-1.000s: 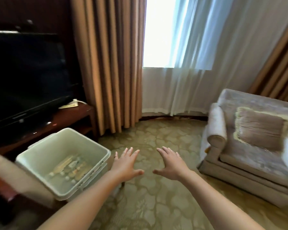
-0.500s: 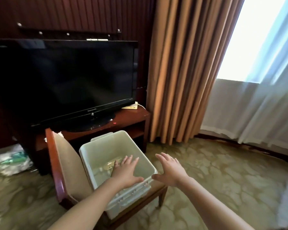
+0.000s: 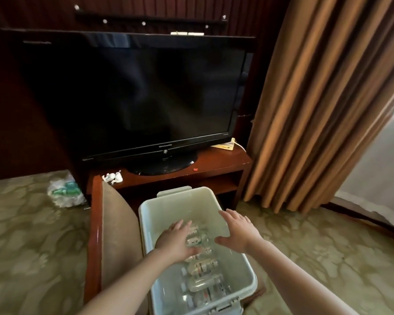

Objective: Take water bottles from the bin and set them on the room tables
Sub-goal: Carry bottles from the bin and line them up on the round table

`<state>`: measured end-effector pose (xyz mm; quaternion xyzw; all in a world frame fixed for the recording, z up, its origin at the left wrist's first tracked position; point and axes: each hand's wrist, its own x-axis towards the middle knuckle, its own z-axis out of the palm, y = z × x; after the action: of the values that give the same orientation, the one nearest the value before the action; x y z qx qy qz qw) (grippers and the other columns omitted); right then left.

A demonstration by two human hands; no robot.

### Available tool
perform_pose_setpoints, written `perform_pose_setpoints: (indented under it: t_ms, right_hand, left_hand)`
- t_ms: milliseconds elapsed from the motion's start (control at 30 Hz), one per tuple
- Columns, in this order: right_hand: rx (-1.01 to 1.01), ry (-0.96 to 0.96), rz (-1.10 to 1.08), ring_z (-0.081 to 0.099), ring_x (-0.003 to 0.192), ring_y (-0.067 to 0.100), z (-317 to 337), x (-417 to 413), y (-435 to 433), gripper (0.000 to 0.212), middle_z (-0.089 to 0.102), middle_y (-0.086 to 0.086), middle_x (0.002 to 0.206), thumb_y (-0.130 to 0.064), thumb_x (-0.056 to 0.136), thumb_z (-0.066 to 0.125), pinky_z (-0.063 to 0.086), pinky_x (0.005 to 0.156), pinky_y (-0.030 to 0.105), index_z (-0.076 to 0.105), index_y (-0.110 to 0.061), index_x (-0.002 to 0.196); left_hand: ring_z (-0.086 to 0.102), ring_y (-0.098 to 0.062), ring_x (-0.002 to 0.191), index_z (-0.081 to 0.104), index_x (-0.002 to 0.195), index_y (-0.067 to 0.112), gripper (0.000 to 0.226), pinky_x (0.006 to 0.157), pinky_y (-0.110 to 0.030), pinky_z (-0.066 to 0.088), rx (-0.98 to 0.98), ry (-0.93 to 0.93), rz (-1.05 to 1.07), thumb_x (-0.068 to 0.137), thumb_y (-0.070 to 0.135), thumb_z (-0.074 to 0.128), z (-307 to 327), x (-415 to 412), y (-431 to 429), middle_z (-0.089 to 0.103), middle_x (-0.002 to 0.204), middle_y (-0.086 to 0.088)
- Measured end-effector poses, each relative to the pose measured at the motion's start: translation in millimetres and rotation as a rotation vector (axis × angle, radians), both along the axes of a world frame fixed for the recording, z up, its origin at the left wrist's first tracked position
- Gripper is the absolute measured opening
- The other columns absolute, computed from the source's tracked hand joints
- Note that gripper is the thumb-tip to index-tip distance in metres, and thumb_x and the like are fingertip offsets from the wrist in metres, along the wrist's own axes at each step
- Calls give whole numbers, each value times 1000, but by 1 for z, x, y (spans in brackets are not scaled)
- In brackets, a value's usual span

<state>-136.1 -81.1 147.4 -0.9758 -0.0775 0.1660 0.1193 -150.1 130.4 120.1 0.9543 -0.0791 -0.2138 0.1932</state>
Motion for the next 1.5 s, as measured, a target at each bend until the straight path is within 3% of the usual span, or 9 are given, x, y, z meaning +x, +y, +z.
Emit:
perform_pose_setpoints:
  t_ms: [233,533,733,967,1133,1333,1400,1500]
  right_hand:
    - [-47,86,254,14,153,23,-24,89,19,90,14,2,166,-54,89,61,7,124,44,12,-27,159]
    - [-113,261,649,16,152,22,-72,197,31,84,14,-1,166,-51,92,59,13,123,39,13,-29,159]
    - [-135,373,808,16,152,21,-133,244,40,88,17,1,166,-54,91,60,20,123,39,13,-25,159]
    - [-115,474,871,19,151,24,-209,279,78,87,20,2,165,-51,91,63,23,122,43,17,-23,158]
    - [-74,578,834,28,148,23,-262,295,104,86,27,-1,162,-42,89,70,30,118,42,21,-25,157]
    - [-84,644,858,44,135,21,-321,301,122,83,42,1,150,-50,81,71,42,108,44,32,-29,151]
    - [-90,638,872,49,129,20,-335,300,128,74,46,3,146,-44,85,70,45,105,42,36,-26,148]
    - [-119,618,904,45,134,24,-349,299,136,70,42,8,151,-31,92,68,40,106,34,33,-17,151]
  left_hand:
    - [14,-15,151,9,157,27,95,117,-34,26,-84,57,259,85,63,60,-34,33,5,4,165,3]
    - [26,-13,147,10,157,24,86,111,-27,30,-268,188,797,92,54,57,-78,51,-36,17,163,5]
    - [31,-14,144,13,156,28,84,109,-31,35,-337,265,1080,90,59,54,-125,63,-59,19,162,7]
    - [46,-15,134,17,154,29,81,99,-26,41,-426,312,1262,90,55,59,-192,90,-62,33,156,3]
    - [44,-16,135,19,155,26,80,96,-22,34,-489,326,1347,90,44,64,-239,111,-55,36,155,3]
    - [42,-16,137,25,153,22,82,107,-25,33,-474,324,1374,87,43,69,-291,129,-48,42,152,4]
    - [39,-17,140,24,154,22,86,112,-30,31,-469,332,1383,85,48,69,-307,132,-47,38,155,3]
    - [41,-19,139,25,154,20,86,111,-31,33,-454,342,1376,86,51,67,-324,138,-44,41,154,2]
